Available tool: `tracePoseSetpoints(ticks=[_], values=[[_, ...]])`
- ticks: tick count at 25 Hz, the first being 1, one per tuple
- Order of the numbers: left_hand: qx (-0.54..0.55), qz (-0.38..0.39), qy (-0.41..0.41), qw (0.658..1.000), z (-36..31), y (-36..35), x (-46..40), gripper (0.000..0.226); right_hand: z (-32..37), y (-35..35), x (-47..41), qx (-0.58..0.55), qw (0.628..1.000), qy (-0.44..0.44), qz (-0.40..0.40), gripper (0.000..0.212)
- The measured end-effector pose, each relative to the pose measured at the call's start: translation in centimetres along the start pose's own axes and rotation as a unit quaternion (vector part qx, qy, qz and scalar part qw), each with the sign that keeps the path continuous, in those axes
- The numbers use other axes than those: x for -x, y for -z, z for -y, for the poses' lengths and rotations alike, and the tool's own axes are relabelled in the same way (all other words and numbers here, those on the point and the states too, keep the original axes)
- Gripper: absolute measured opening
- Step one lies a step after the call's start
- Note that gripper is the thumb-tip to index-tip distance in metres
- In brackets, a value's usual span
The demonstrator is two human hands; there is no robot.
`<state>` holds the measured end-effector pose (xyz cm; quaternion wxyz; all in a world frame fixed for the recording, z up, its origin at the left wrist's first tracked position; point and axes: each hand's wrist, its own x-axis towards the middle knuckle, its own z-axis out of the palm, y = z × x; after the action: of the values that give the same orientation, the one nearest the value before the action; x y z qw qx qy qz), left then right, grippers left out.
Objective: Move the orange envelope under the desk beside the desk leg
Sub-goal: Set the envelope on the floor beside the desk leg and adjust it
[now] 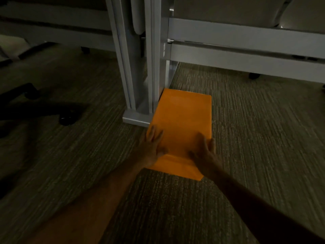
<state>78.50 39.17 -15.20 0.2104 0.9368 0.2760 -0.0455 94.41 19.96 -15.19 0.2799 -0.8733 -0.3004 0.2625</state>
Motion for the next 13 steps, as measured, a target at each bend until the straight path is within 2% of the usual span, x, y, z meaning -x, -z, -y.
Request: tracePoseSetpoints(ticks=[2,5,13], values=[[0.021,0.056,0.014,0.998,0.7,0.2,-0.4,0.113,0.4,-0.7,0.1,0.044,0.999,0.02,0.014,0.12],[0.008,0.063,0.012,0.998,1.0,0.2,-0.5,0.126,0.0,-0.8,-0.2,0.075,0.996,0.025,0.046,0.14],[-0.016,0.017,-0.003,1.0,1.7,0.1,-2.8,0.125,-0.5,-0.9,-2.7,0.11,0.992,0.059,0.027,0.137]])
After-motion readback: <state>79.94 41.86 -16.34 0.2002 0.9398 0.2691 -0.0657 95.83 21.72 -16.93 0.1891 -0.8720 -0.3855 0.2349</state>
